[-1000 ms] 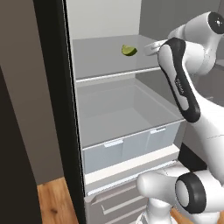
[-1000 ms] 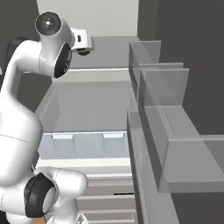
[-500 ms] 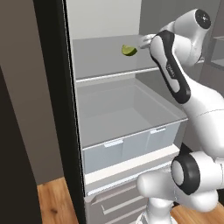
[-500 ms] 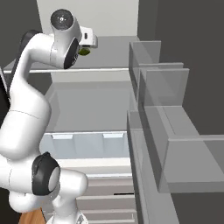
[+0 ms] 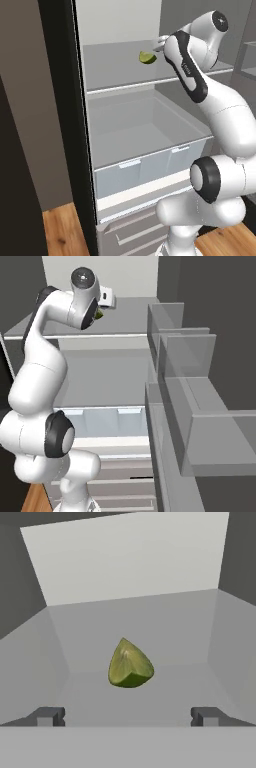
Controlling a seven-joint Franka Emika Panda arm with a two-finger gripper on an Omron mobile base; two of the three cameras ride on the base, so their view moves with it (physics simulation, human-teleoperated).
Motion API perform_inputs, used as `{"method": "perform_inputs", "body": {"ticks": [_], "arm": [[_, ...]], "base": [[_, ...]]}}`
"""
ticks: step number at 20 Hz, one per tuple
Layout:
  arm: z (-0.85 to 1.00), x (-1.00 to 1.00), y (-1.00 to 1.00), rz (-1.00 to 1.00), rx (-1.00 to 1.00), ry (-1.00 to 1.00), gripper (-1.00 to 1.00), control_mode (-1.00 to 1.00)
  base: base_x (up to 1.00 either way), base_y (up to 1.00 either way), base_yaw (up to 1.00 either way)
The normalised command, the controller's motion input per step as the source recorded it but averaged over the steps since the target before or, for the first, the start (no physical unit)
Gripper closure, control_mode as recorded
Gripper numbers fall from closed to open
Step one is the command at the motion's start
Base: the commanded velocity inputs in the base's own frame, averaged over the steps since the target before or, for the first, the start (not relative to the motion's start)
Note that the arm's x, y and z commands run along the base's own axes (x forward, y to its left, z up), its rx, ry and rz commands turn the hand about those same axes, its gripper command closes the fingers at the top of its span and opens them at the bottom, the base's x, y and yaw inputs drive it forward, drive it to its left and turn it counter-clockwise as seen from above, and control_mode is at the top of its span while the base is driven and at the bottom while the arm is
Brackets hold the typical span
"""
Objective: There is a bowl on the dining counter. Grab a lemon wedge from the fridge and place it in the bowl. Then get the liquor bottle and glass cup from the cabinet and place them next to the bowl.
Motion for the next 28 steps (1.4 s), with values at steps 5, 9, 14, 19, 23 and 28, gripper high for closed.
{"method": "perform_inputs", "body": {"ticks": [5,9,14,19,23,28], "arm": [[-0.15,0.35,0.01,0.0,0.0,0.01,-1.0,-1.0],[-0.16,0.21,0.04,0.0,0.0,0.0,-1.0,-1.0],[-0.1,0.21,0.15,0.0,0.01,0.0,-1.0,-1.0],[-0.06,0.25,0.1,0.0,0.03,0.0,-1.0,-1.0],[-0.06,0.15,0.0,0.0,0.03,0.0,-1.0,-1.0],[-0.04,0.0,0.0,0.0,0.02,0.0,-1.0,-1.0]], "base": [[0.0,0.0,0.0],[0.0,0.0,0.0],[0.0,0.0,0.0],[0.0,0.0,0.0],[0.0,0.0,0.0],[0.0,0.0,0.0]]}}
